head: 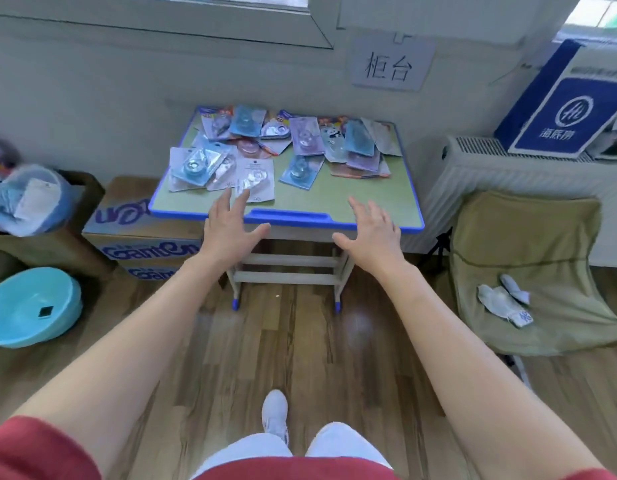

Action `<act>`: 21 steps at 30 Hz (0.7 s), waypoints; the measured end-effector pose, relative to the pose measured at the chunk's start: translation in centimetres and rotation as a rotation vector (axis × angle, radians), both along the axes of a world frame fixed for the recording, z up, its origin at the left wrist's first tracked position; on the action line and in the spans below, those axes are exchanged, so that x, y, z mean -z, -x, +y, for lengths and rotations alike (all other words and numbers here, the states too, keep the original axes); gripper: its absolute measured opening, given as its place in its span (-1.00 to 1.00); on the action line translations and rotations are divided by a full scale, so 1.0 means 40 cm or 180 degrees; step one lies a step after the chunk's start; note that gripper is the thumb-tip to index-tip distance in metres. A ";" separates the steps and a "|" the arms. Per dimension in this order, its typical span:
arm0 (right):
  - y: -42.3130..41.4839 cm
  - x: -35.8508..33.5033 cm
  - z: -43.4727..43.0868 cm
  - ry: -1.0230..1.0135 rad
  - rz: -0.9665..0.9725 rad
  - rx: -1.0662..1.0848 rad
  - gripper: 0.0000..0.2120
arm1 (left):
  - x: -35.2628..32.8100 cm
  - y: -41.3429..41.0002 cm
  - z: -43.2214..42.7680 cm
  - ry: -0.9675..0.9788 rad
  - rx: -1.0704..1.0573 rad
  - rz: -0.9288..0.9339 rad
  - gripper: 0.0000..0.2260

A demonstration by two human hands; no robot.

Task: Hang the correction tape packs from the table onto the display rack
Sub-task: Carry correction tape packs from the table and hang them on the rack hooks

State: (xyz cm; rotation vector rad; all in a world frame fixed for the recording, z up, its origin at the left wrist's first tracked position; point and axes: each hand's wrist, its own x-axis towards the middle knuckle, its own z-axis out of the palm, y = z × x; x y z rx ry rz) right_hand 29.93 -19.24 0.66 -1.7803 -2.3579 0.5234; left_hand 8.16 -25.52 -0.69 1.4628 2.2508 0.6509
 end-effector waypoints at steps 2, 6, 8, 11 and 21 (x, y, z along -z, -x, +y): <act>0.025 0.009 0.061 0.0045 0.0013 0.0058 -0.30 | 0.007 0.029 0.069 0.0026 0.0007 -0.0054 -0.35; 0.057 0.034 0.181 0.0236 0.0165 0.0165 -0.30 | 0.040 0.066 0.184 0.0157 0.0005 -0.0132 -0.33; 0.070 0.050 0.244 0.0331 0.0348 0.0220 -0.29 | 0.065 0.081 0.239 0.0260 -0.0034 -0.0103 -0.31; 0.087 0.077 0.340 0.0378 0.0480 0.0292 -0.28 | 0.107 0.100 0.313 0.0360 -0.0112 -0.0142 -0.30; 0.121 0.162 0.713 0.0413 0.0502 0.0418 -0.27 | 0.235 0.151 0.528 0.0891 -0.0563 0.0281 -0.22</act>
